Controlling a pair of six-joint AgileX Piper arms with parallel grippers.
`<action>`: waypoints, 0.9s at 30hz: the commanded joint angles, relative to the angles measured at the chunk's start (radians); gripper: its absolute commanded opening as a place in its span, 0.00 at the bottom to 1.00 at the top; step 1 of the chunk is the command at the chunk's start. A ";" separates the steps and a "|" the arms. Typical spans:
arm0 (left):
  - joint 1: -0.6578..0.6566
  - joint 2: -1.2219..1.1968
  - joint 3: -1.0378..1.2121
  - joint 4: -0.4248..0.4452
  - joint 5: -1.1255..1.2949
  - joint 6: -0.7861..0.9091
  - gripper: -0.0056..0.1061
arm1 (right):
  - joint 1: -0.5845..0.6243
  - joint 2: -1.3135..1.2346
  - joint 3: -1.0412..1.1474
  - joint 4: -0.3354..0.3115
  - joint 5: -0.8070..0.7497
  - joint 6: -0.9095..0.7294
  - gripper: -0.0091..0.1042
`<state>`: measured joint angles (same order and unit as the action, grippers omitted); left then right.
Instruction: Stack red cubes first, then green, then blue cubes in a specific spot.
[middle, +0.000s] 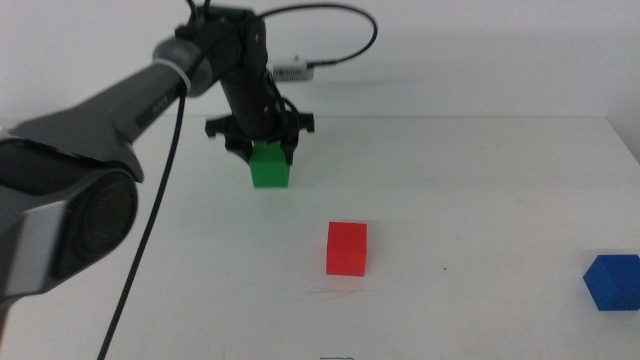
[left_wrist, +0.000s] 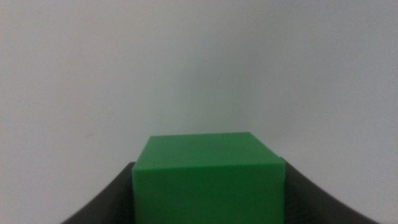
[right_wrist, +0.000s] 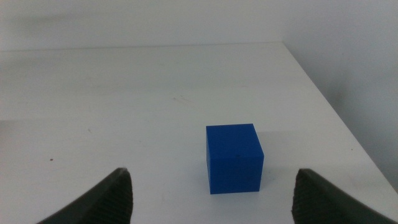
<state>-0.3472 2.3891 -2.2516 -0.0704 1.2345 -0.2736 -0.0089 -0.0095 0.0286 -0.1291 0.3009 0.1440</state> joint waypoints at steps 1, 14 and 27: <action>-0.038 -0.160 -0.009 0.054 0.082 -0.031 0.04 | -0.005 0.005 -0.018 -0.015 -0.078 -0.009 0.66; -0.333 -0.503 0.465 0.243 -0.156 -0.405 0.04 | -0.005 0.005 -0.018 -0.015 -0.078 -0.009 0.66; -0.389 -0.427 0.464 0.217 -0.195 -0.425 0.04 | -0.005 0.005 -0.018 -0.015 -0.078 -0.009 0.66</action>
<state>-0.7335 2.0187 -1.7645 0.1499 1.0718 -0.6864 -0.0089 -0.0095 0.0286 -0.1291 0.3009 0.1440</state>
